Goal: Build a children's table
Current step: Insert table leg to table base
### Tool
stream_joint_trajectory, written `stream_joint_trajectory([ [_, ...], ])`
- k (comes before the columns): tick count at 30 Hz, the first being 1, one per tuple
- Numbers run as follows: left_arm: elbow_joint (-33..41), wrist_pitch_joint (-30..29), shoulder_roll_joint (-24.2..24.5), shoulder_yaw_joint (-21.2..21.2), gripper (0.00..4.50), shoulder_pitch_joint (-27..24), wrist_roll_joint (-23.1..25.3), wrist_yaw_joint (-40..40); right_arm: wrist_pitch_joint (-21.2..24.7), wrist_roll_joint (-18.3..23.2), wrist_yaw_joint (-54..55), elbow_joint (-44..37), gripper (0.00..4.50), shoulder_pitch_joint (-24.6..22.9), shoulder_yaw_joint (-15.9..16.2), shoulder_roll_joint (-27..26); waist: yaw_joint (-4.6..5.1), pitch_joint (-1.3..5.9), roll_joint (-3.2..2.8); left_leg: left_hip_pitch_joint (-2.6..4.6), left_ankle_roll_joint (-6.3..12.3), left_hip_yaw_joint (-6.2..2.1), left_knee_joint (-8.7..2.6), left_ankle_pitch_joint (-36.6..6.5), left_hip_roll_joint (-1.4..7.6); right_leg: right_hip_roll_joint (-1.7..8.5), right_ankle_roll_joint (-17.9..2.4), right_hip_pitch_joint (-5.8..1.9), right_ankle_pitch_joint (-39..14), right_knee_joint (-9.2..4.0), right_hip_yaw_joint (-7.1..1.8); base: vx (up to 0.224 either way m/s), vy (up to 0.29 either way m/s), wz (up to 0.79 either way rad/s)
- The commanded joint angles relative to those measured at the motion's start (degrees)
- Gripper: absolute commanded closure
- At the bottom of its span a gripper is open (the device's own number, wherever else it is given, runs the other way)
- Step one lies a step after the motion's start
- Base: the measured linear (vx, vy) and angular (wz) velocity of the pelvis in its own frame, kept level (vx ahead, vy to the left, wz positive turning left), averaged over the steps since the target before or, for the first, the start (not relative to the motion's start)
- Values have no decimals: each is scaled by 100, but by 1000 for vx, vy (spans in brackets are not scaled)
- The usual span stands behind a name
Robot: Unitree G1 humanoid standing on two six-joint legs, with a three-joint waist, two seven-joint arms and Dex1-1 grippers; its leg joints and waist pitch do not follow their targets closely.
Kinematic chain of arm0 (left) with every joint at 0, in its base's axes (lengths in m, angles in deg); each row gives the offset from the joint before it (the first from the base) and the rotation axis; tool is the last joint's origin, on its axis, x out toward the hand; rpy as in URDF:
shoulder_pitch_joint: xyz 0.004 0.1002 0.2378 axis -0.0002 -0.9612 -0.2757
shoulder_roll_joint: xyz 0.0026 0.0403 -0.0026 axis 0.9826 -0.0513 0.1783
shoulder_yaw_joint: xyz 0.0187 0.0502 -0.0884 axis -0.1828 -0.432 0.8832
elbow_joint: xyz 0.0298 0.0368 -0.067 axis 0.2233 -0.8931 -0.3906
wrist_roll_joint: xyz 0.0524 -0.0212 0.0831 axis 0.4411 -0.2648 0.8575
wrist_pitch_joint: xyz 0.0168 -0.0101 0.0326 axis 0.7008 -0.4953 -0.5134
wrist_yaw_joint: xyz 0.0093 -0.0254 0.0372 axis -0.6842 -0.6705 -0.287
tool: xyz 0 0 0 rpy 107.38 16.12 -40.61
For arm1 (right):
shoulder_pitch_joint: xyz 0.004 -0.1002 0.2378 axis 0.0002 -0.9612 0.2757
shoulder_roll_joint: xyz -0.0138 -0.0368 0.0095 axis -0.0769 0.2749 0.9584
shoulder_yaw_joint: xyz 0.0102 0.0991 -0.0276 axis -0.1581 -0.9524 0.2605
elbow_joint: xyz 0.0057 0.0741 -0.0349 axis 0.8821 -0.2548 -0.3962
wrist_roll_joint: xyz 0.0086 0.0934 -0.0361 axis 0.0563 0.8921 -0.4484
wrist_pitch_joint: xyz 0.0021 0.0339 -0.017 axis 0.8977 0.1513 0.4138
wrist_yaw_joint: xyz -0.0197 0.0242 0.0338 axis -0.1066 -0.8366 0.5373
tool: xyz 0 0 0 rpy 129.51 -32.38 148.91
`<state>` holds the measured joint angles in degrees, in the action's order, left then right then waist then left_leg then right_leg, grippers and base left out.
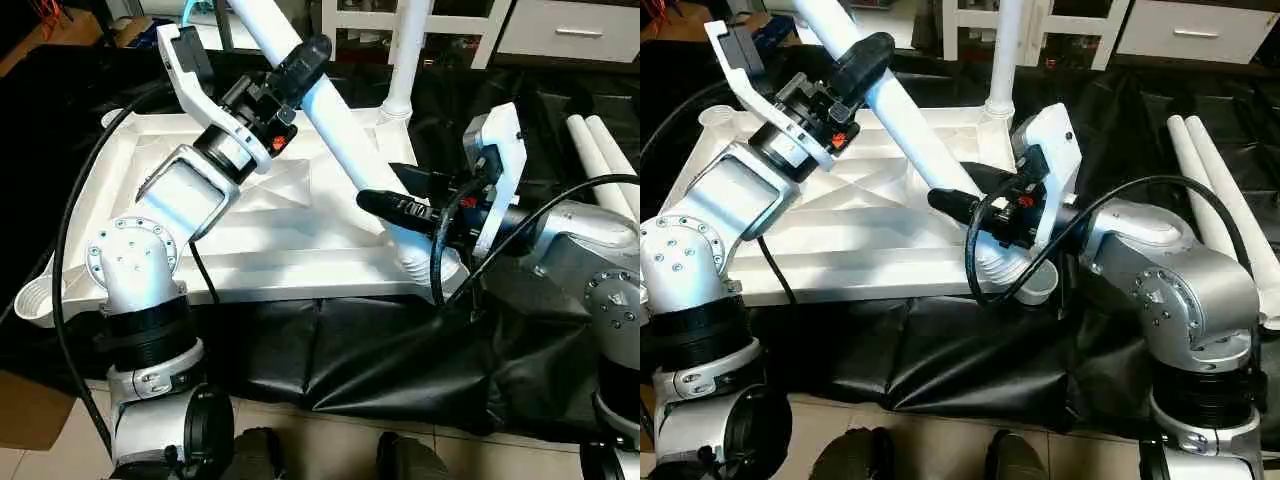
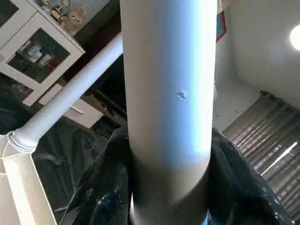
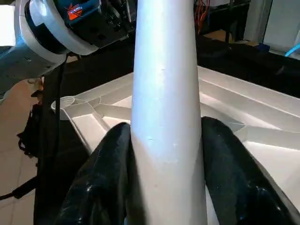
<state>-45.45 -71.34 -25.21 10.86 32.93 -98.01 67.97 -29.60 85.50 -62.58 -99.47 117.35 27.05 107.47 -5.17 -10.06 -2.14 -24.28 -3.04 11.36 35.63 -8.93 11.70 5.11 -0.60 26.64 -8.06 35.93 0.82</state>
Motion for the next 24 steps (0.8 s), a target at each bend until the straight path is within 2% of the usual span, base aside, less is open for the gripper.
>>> stream_joint_trajectory([
  [1,-77,50,113,47,274,93,60,131,-310,78,16,-49,212,116,-129,-49,-13,714,41,167,150,-47,-334,-747,-36,72,-913,-408,-1238,-397,-56,0,0,0],
  [7,-152,288,155,63,277,153,178,205,-304,162,3,-54,152,113,-180,-15,-3,691,60,158,148,-48,-342,-756,-45,66,-825,-409,-1320,-407,-57,0,0,0],
  [9,-171,425,181,80,278,176,248,180,-272,235,-11,-93,146,90,-254,18,0,684,62,156,160,-48,-346,-761,-45,62,-809,-407,-1321,-412,-57,0,0,0],
  [10,-187,530,201,116,278,211,284,174,-238,318,-35,-138,123,67,-352,59,5,682,83,162,175,-46,-348,-753,-40,63,-802,-401,-1313,-421,-58,0,0,0],
  [11,-206,570,213,148,278,235,282,182,-214,389,-47,-166,114,55,-430,80,1,688,73,157,195,-49,-344,-714,-44,60,-813,-410,-1262,-406,-58,0,0,0],
  [12,-239,618,248,177,278,263,297,189,-166,545,-51,-196,109,46,-580,91,-9,687,68,170,210,-42,-342,-698,-43,58,-836,-397,-1228,-410,-61,0,0,0],
  [13,-273,624,293,203,278,286,297,196,-77,766,-51,-226,102,47,-779,94,-1,673,88,167,227,-39,-341,-696,-47,58,-850,-395,-1214,-412,-64,0,0,0],
  [14,-300,611,340,227,278,295,267,182,23,1020,-60,-247,92,47,-992,104,-6,676,73,168,267,-40,-338,-693,-58,55,-867,-400,-1224,-404,-61,0,0,0],
  [15,-300,611,340,227,278,295,267,182,23,1020,-60,-247,80,47,-992,104,-9,681,72,165,270,-48,-337,-675,-50,64,-874,-402,-1213,-394,-57,0,0,0],
  [16,-319,595,415,272,278,307,195,159,175,1425,-67,-210,71,49,-1423,173,2,652,87,152,267,-43,-347,-660,-51,56,-885,-391,-1224,-408,-53,0,0,0],
  [17,-314,579,432,288,278,312,150,154,211,1516,-41,-169,58,59,-1581,208,0,666,76,164,287,-45,-342,-648,-51,59,-917,-400,-1192,-399,-55,0,0,0],
  [18,-268,532,451,298,278,301,33,105,231,1455,166,4,58,110,-1865,272,9,622,108,157,300,-35,-353,-690,-54,57,-907,-380,-1265,-421,-55,0,0,0],
  [20,-193,461,468,300,278,281,-147,27,229,1245,495,258,37,162,-2192,386,2,627,97,176,235,-28,-349,-662,-61,51,-924,-360,-1364,-425,-54,0,0,0],
  [22,-102,423,458,292,278,268,-306,-33,169,888,722,429,29,53,-2325,557,13,598,115,166,164,-23,-365,-710,-71,56,-881,-359,-1508,-446,-55,0,0,0],
  [24,-28,422,456,287,278,274,-452,-80,99,805,866,492,29,-167,-2466,650,26,567,142,158,105,-27,-386,-785,-77,71,-766,-359,-1655,-471,-65,0,0,0],
])
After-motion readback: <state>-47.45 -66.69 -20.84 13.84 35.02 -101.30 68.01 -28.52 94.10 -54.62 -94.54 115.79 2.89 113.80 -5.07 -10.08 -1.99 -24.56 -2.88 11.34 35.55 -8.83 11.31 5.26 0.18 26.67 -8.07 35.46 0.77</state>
